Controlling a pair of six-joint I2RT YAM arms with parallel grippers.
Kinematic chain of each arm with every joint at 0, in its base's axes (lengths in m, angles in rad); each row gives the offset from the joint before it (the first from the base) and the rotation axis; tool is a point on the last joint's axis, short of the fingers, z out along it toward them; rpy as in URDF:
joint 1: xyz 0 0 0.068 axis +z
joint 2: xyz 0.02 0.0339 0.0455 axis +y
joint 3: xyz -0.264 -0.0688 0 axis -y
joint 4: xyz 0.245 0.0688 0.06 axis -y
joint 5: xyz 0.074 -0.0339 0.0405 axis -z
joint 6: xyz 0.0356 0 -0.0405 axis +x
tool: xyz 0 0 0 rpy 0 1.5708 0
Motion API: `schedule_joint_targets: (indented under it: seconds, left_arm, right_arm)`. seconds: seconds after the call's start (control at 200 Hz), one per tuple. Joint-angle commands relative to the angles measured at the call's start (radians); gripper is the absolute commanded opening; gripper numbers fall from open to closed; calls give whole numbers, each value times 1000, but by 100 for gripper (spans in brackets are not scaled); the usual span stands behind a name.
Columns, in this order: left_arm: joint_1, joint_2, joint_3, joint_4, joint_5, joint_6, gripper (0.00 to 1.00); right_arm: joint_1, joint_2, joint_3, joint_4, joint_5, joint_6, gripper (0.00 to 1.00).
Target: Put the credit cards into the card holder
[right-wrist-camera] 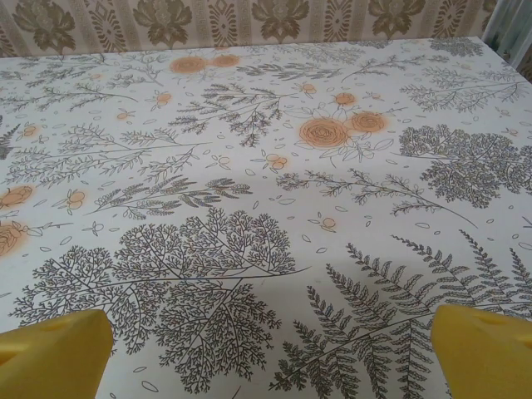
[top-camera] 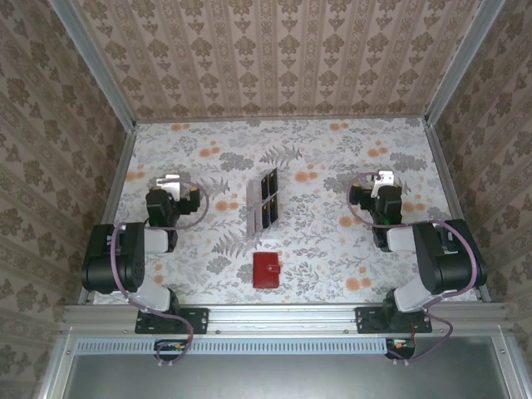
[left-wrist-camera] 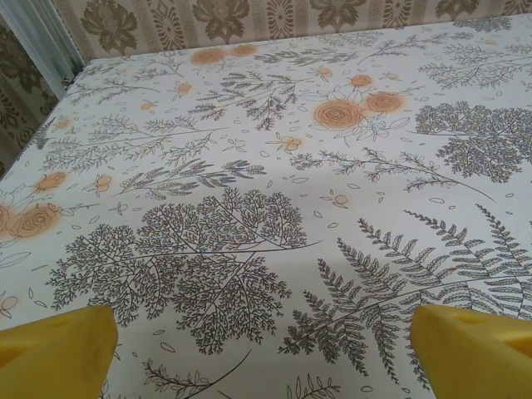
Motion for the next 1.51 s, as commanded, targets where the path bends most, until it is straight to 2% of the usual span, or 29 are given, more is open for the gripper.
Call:
schedule_joint_targets:
  seconds: [0.0,1.245,1.315,1.38,1.5]
  left_arm:
    - [2,-5,4,17,18,23,100]
    - [21,-2,23,-17,27,0,100]
    - [23,-30,27,-38,20,0,100]
    - [22,-87,56,-134,13,-4,100]
    - [18,-186,112,-310,-16,-6,100]
  right_arm:
    - [-3,-9,15,1,-17,-11,100]
    - [-16,-23,12,1,-34,2,100]
    - [1,-96,28,-85,13,-3,100]
    - [10,-209,74,-270,38,8,100]
    - [9,-351,197,-595,44,162,100]
